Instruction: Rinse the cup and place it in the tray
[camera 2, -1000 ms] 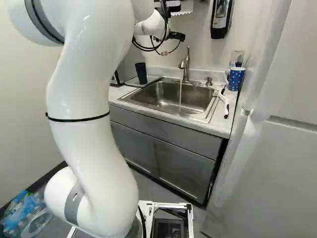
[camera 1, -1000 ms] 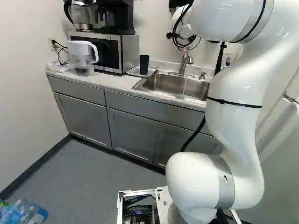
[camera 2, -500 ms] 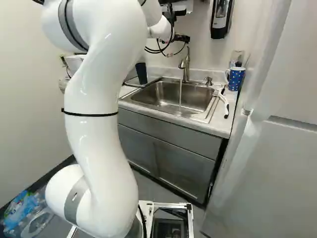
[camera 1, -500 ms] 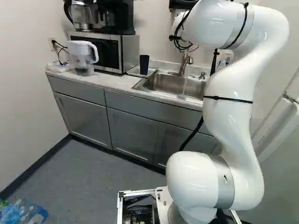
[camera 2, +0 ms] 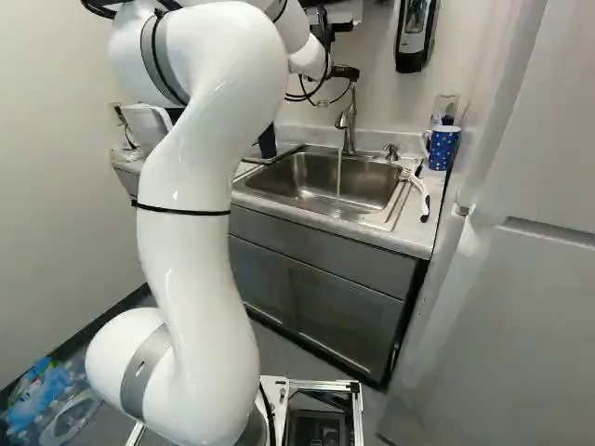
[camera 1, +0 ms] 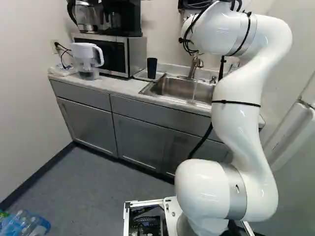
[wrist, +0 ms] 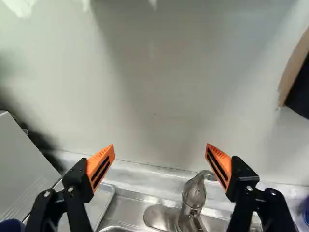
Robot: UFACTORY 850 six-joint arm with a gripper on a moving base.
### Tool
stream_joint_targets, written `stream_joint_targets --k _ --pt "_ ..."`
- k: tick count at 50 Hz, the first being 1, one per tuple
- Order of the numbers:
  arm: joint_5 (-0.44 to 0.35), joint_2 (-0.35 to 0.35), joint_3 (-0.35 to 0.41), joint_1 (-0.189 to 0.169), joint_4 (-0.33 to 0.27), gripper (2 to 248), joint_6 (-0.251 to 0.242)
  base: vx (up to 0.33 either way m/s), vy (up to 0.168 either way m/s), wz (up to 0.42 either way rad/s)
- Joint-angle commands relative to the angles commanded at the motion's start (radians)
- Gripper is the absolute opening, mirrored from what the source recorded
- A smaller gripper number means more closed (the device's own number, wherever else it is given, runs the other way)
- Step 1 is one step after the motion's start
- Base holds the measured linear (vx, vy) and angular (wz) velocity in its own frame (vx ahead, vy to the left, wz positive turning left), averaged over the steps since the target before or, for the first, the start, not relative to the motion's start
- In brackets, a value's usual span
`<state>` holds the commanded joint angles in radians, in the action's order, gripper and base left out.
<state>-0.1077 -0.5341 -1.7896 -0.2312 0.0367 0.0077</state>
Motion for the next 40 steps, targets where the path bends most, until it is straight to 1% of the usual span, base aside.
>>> stream_joint_targets --k 24,34,40 --pt "0.029 -0.013 -0.017 0.001 0.000 247 0.000 0.000 0.000 0.000" --pt "0.029 0.011 0.014 0.001 0.000 247 0.000 0.000 0.000 0.000" --pt "0.029 0.013 0.016 0.001 0.000 247 0.000 0.000 0.000 0.000"
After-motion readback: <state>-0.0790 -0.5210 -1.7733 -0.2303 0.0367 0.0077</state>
